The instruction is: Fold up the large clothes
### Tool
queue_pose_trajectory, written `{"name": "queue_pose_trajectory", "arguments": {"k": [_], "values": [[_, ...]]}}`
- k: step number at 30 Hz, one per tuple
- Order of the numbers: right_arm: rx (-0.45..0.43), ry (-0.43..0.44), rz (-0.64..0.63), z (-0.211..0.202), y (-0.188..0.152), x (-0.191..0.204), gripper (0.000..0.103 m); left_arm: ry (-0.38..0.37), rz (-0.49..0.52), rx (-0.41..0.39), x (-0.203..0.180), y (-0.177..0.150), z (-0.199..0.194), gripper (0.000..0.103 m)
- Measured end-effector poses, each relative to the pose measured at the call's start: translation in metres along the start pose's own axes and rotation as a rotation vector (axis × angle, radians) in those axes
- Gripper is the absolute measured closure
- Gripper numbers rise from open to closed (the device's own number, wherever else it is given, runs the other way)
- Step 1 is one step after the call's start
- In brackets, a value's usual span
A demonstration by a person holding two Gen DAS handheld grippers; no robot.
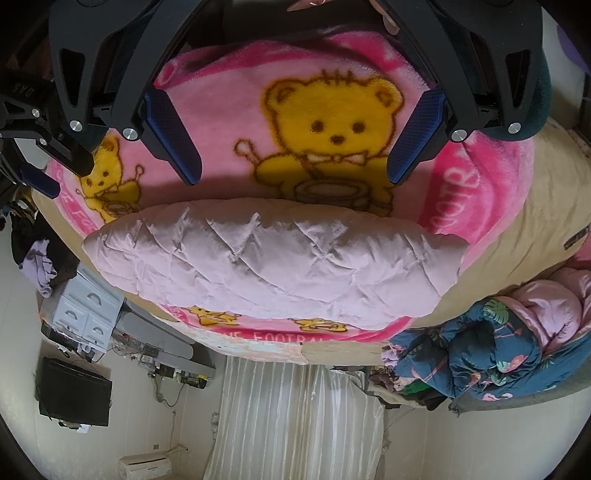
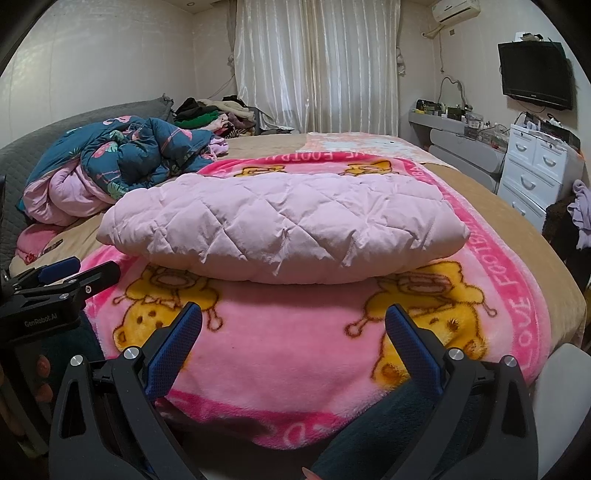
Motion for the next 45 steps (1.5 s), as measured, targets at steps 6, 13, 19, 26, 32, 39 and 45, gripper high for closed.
{"name": "queue_pose_trajectory", "arguments": {"k": [6,13,19,26,32,39,45], "values": [[-0.006,-0.008,-0.001,0.0,0.001,-0.002,0.004,0.014,0.007,0.008,0.003,-0.001,0.0,0.009],[-0.009,-0.01,-0.003,0.0,0.001,-0.002,0.004,0.014,0.004,0.009,0.004,-0.001,0.0,0.009],[-0.007,-0.012,-0.002,0.0,0.001,-0.003,0.004,0.007,0.003,0.01,0.004,-0.001,0.0,0.009],[-0.008,-0.015,-0.004,0.0,0.001,-0.003,0.004,0.004,0.013,0.009,0.004,-0.002,-0.001,0.009],[0.001,-0.039,-0.007,0.002,0.002,-0.008,0.004,-0.023,0.03,0.042,0.005,-0.002,0.003,0.009],[-0.033,-0.179,0.125,-0.007,0.009,-0.08,0.004,0.006,-0.085,0.089,0.06,0.01,0.013,0.009],[0.083,-0.67,0.404,0.007,-0.044,-0.321,0.004,0.343,-0.31,0.076,0.253,0.052,0.024,0.009]]}}
Point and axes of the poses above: each gripper's, at about its wrist camera, not at the fingertips, and z roughly the way its jaws point, x to its left, y to its top, the point moved 7 cm from there along z, roughly the way its jaws point, and after that the axes turned 8 degrees about -y, right-handed, at the moved point
